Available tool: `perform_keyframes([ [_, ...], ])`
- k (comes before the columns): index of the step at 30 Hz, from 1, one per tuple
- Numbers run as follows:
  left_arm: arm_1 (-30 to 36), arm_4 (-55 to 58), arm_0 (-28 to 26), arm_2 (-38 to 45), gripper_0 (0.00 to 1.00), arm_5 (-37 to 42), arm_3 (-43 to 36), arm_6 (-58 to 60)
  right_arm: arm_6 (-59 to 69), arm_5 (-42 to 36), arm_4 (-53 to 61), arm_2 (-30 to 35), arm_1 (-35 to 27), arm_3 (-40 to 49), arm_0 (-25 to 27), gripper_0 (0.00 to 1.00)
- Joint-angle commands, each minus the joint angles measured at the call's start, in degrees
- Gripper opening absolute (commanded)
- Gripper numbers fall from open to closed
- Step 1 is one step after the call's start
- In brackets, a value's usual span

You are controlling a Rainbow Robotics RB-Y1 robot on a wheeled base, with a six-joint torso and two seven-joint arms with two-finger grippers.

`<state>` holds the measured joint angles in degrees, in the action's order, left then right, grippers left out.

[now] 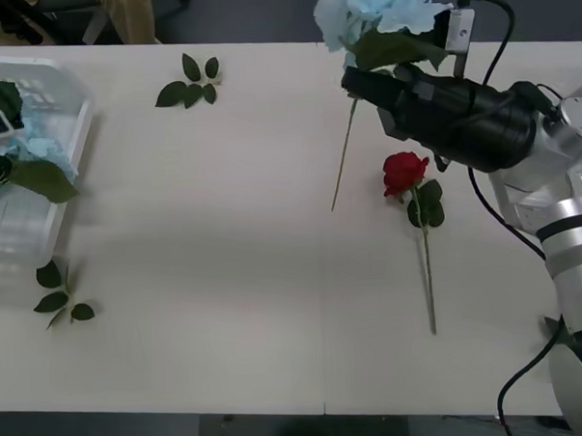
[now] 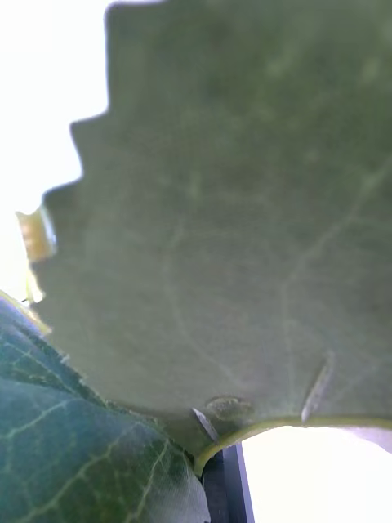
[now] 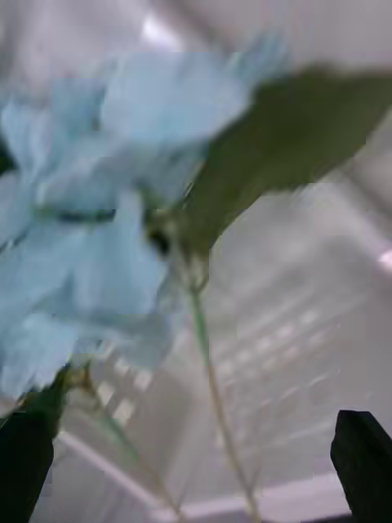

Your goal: Put the red flowers into the right box and the blue flowers into the left box

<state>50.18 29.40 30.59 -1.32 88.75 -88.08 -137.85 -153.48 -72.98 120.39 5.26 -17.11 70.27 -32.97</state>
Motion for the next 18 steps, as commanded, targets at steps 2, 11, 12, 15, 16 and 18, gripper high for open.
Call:
perform_keyframes([
  [2,-5.18,11.65,0.61,0.88,1.0,-0.68,-5.17,5.75,-1.52,3.63,0.46,-3.06,0.68,1.63,-3.33,0.0],
  [11,-11.86,33.18,-0.26,0.97,1.0,-9.03,-4.82,7.42,-1.52,5.04,1.69,-4.2,2.17,1.63,-4.74,0.0],
  [12,-12.3,34.68,-0.35,0.88,1.0,-9.73,-3.94,7.42,-1.52,5.04,1.77,-4.2,2.35,1.71,-4.83,0.0],
  [15,-14.67,42.94,-0.35,0.71,1.0,-12.98,0.99,5.31,-1.52,5.04,2.48,-4.2,2.43,1.71,-5.0,0.0],
  [16,-15.29,45.57,-0.35,0.79,1.0,-14.04,2.39,3.28,-1.52,5.04,2.48,-4.2,2.43,1.71,-5.0,0.0],
  [18,-16.16,50.14,-0.35,0.71,1.0,-15.71,5.03,-0.76,-1.52,5.04,2.48,-4.2,2.43,1.63,-4.91,0.0],
])
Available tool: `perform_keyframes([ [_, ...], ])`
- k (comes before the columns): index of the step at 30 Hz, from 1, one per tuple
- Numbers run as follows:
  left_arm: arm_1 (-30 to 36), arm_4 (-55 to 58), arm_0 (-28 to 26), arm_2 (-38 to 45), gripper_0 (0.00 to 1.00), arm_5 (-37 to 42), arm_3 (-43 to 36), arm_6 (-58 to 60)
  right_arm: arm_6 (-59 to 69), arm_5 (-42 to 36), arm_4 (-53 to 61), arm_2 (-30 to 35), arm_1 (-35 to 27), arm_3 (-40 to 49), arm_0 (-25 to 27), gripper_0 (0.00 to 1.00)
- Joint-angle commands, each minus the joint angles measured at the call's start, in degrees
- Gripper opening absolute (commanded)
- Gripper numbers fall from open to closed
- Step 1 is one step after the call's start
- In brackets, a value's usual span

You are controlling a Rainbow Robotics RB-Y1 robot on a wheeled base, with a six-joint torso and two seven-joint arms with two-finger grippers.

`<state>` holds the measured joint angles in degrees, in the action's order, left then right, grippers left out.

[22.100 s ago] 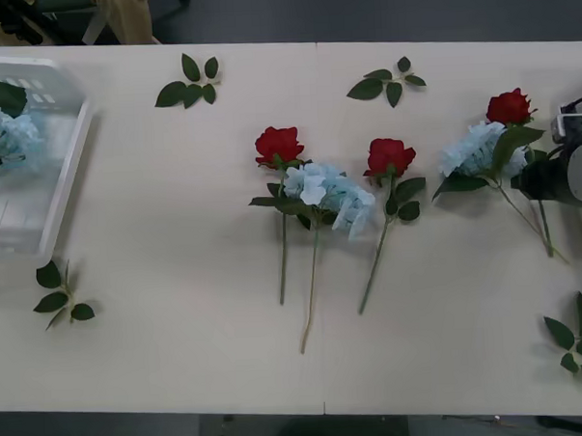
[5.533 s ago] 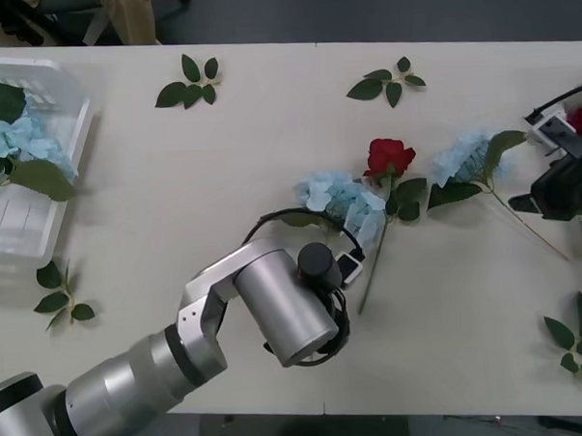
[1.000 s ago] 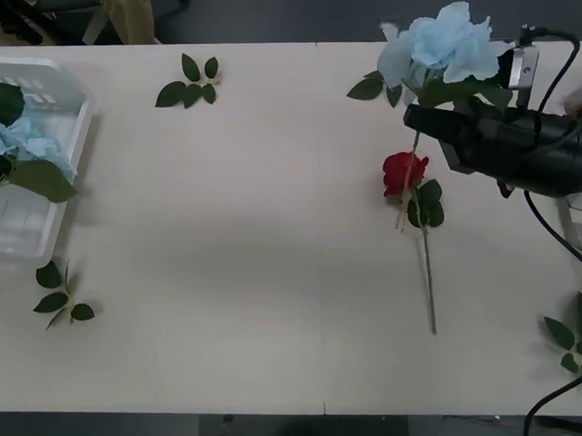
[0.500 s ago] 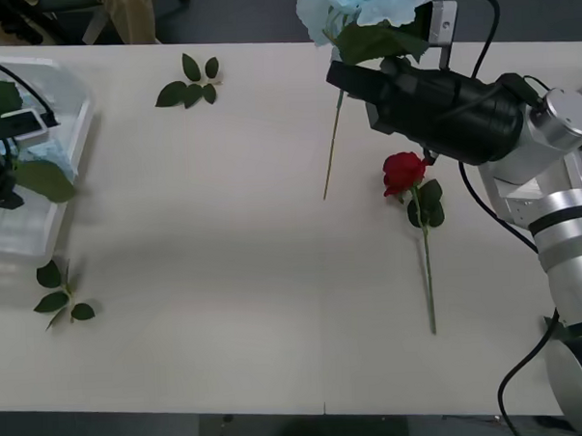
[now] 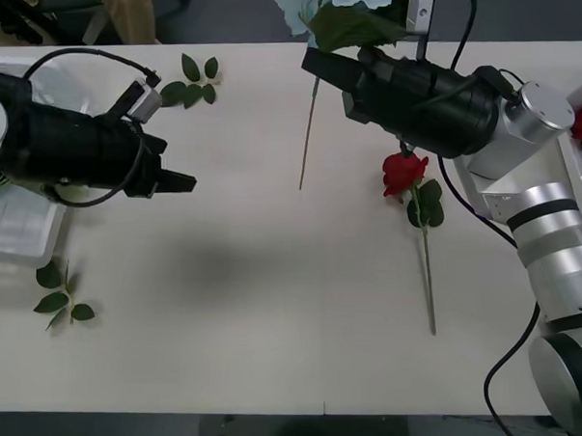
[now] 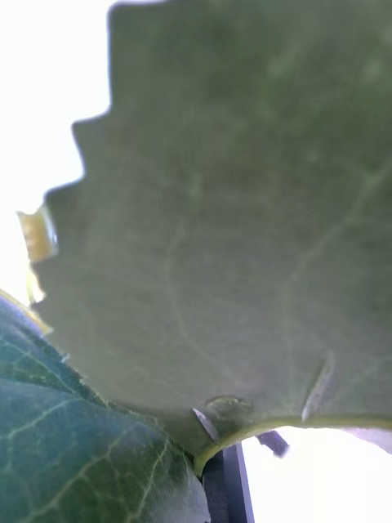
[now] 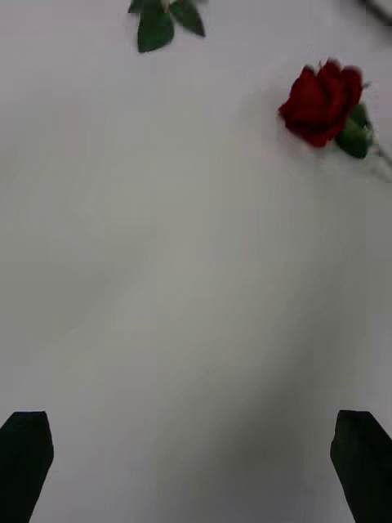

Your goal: Put the red flowers into the right box and the blue flowers into the left box

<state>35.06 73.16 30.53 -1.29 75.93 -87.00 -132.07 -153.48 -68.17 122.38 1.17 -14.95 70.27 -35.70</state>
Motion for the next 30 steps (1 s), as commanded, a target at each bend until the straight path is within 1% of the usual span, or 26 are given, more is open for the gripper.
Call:
perform_keyframes([
  [1,-1.75,9.55,-0.3,0.67,1.0,-4.13,6.05,-9.7,-1.52,0.23,0.5,-0.03,0.28,1.63,-2.18,0.0],
  [5,-2.63,16.14,-0.3,0.76,1.0,-5.45,9.65,-17.78,-1.52,0.06,0.5,-0.12,0.28,1.63,-2.18,0.0],
  [8,-2.71,20.45,-0.91,1.38,1.0,-5.45,10.09,-22.93,-1.52,0.06,0.5,-0.12,0.28,1.63,-2.18,0.0],
  [11,-2.71,24.31,-2.5,3.22,1.0,-4.92,10.18,-22.93,-1.52,0.06,0.5,-0.03,0.28,1.71,-2.18,0.0],
  [14,-2.71,26.86,-2.76,3.49,1.0,-4.22,10.53,-22.93,-1.52,0.06,0.76,0.06,0.28,1.63,-2.27,0.0],
  [18,-3.51,32.93,-2.76,3.49,1.0,-3.42,13.26,-22.93,-1.52,0.14,1.55,0.06,0.28,1.71,-2.36,0.0],
  [26,-3.77,33.89,-2.76,3.49,1.0,-2.9,14.31,-22.93,-1.52,0.14,1.81,0.06,0.28,1.63,-2.45,0.0],
  [29,-4.56,34.95,-1.97,2.69,1.0,-2.9,14.31,-22.93,-1.52,0.14,1.81,0.06,0.36,1.63,-2.36,0.0],
  [30,-5.35,36.18,-1.0,1.2,1.0,-3.07,14.31,-22.93,-1.52,0.14,1.81,0.06,0.36,1.71,-2.45,0.0],
])
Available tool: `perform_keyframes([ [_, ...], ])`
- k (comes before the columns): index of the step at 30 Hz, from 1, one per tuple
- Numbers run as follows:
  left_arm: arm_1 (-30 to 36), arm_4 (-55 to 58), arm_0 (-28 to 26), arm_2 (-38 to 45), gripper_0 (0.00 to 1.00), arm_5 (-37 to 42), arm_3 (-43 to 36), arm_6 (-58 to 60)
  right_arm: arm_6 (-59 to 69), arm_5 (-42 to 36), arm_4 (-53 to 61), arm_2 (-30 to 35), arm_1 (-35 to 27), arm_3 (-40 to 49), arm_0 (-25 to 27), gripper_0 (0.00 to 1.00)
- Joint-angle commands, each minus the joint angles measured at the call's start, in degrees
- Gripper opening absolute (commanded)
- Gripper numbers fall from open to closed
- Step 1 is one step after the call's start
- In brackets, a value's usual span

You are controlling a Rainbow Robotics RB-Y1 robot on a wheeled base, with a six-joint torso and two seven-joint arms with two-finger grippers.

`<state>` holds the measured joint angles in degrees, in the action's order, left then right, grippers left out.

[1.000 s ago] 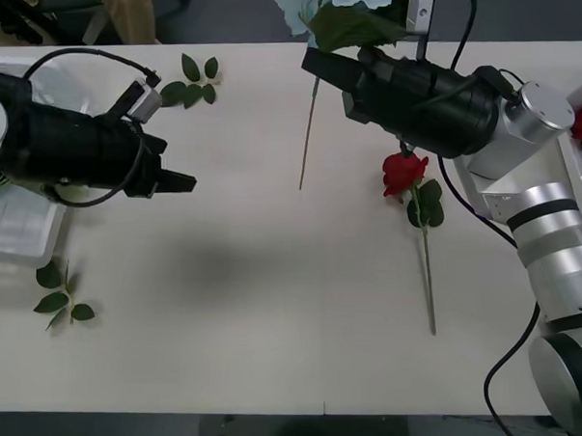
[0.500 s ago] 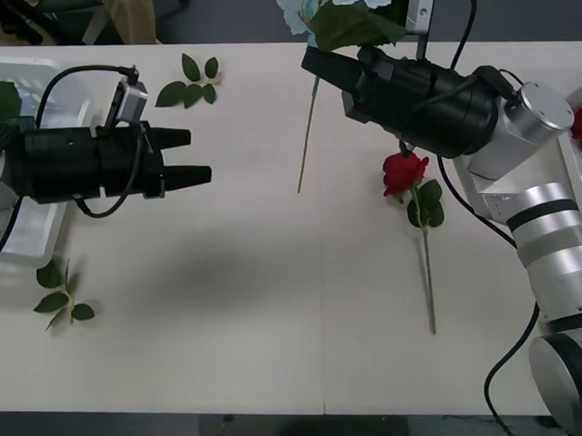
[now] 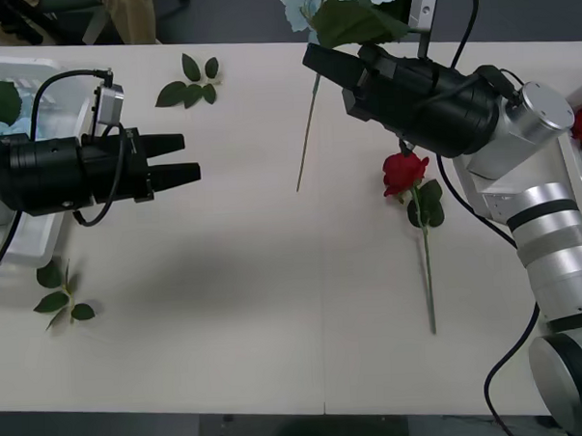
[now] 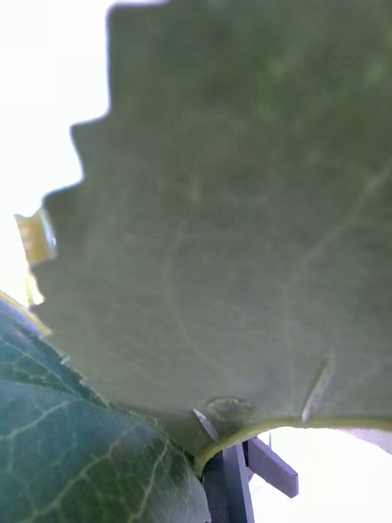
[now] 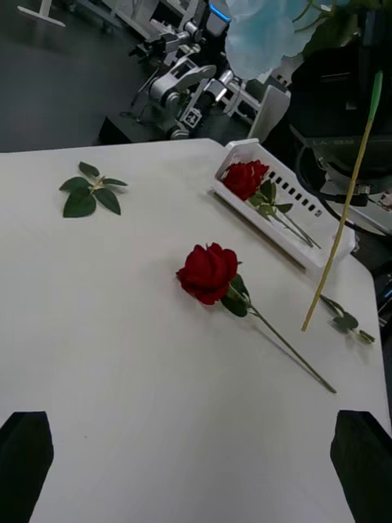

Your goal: Put the red flowers into the right box and the blue flowers into the left box

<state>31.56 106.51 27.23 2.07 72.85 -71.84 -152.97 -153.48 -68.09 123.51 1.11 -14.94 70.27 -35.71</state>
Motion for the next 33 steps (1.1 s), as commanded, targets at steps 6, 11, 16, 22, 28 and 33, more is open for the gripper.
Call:
perform_keyframes([
  [6,-4.49,5.55,5.03,-10.42,1.0,-9.13,-0.84,-2.03,-1.52,0.06,0.68,0.12,0.44,1.71,-2.44,0.0],
  [11,-7.39,7.83,7.22,-16.66,1.0,-17.12,-0.84,-2.03,-1.52,0.06,0.68,-0.14,0.44,1.71,-2.52,0.0],
  [16,-9.41,7.31,8.63,-17.62,1.0,-18.53,-0.84,-2.03,-1.52,0.06,0.68,-0.49,0.44,1.71,-2.61,0.0],
  [22,-9.41,7.83,9.42,-19.65,1.0,-18.09,-0.84,-2.03,-1.52,0.15,0.6,-0.76,1.76,1.71,-2.96,0.0],
  [28,-9.32,7.83,9.42,-20.52,0.78,-18.18,-0.84,-2.03,-1.52,0.33,-0.28,-1.2,2.81,1.62,-3.05,0.0],
  [33,-9.32,7.92,9.42,-20.52,0.0,-18.18,-0.84,-2.03,-1.52,0.33,-0.28,-1.55,3.52,1.62,-3.14,0.0],
])
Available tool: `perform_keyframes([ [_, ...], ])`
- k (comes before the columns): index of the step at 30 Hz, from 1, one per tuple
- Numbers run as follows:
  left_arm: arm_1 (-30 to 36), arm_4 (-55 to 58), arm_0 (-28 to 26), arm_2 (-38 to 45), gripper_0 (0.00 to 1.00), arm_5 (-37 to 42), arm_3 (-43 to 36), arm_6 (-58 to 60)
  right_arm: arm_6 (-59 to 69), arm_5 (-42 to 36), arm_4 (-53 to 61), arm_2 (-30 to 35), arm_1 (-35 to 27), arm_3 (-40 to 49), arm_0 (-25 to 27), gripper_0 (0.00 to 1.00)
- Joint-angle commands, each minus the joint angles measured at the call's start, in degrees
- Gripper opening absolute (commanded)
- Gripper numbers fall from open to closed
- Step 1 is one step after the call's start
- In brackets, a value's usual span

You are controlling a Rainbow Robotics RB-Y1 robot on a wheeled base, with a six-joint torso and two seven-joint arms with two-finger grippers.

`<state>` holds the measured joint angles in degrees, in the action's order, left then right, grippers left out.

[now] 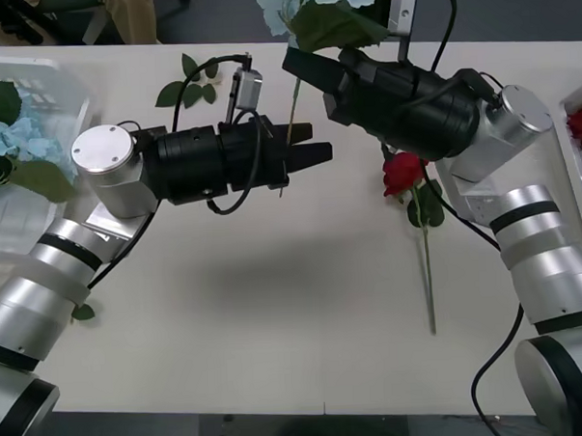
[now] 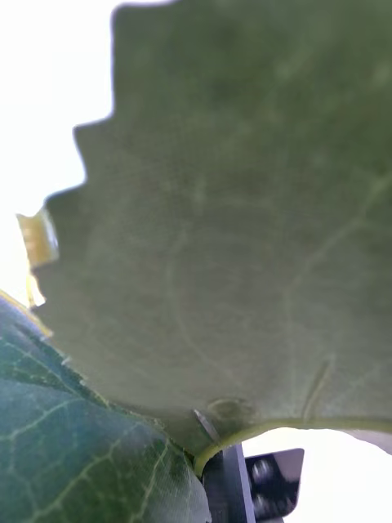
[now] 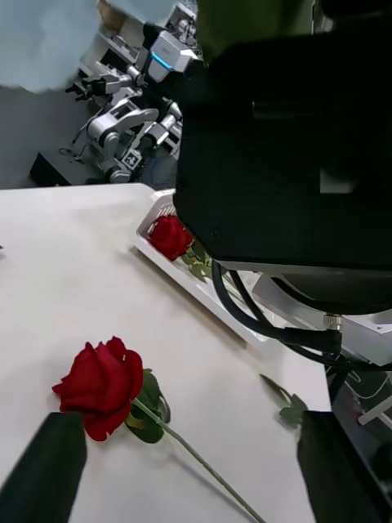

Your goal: Put the red flowers into the right box and the blue flowers into the left box

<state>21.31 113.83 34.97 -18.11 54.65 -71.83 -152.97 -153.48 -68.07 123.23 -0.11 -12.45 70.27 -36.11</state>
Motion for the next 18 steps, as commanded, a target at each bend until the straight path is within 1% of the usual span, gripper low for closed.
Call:
perform_keyframes([
  [1,0.92,0.78,1.68,-0.35,0.0,0.02,-0.86,-2.03,-1.52,0.31,-0.01,-0.42,1.2,1.71,-2.74,0.0],
  [18,1.28,1.57,1.59,-0.26,0.0,-1.04,-0.86,-2.03,-1.52,1.01,-0.1,-0.95,1.11,1.71,-2.74,0.0],
])
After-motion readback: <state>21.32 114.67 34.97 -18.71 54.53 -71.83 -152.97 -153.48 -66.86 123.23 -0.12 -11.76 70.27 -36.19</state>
